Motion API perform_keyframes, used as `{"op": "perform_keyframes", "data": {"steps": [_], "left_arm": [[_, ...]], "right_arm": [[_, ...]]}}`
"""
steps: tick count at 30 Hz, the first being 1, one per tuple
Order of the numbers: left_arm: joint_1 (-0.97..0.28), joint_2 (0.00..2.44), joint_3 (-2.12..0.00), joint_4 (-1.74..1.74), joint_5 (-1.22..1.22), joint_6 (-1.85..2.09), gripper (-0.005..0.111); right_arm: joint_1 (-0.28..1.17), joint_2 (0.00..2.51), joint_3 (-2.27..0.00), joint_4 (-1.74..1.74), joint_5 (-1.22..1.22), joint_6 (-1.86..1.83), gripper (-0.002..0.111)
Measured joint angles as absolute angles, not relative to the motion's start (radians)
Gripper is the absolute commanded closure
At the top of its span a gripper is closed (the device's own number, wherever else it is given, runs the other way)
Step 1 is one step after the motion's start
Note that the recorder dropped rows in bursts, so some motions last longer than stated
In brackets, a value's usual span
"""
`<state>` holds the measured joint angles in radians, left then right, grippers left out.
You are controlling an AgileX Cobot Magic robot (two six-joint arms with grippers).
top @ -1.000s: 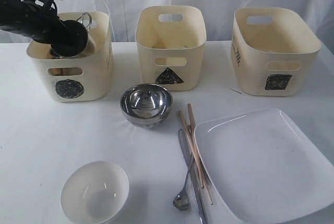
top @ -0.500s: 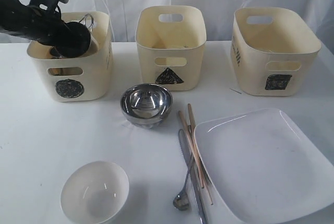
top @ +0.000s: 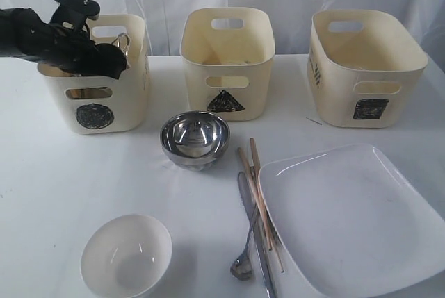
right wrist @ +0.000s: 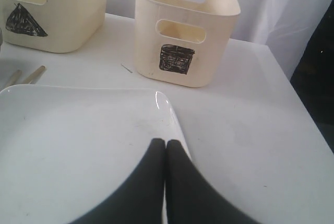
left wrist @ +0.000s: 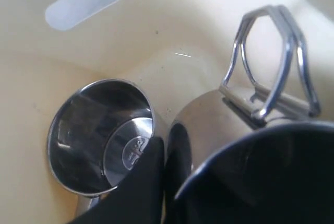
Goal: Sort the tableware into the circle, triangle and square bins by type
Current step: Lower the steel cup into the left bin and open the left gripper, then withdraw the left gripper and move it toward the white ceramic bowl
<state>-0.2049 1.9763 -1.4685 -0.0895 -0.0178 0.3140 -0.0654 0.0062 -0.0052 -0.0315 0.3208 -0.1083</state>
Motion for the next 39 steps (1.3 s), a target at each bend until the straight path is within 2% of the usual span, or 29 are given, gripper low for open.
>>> {"op": "perform_keyframes", "data": {"steps": [20,22,26,28,39], "left_arm": [[-0.205,1.983,-1.520,-0.089,0.061,0.191,0.107],[-0.205,1.983,-1.520,-0.089,0.057,0.173,0.103],[-0.205,1.983,-1.520,-0.089,0.052,0.158,0.065],[-0.205,1.976,-1.520,-0.089,0.050,0.128,0.059],[-0.205,1.885,-1.520,-0.104,0.121,0.083,0.059]], "right_arm": [[-0.065,0.006,-0.005,-0.031,0.321,-0.108,0.108],[-0.065,0.006,-0.005,-0.031,0.321,-0.108,0.108],[-0.065,0.006,-0.005,-0.031,0.321,-0.108,0.108],[-0.065,0.006,-0.005,-0.031,0.321,-0.108,0.108],[-0.065,0.006,-0.005,-0.031,0.321,-0.108,0.108]]}}
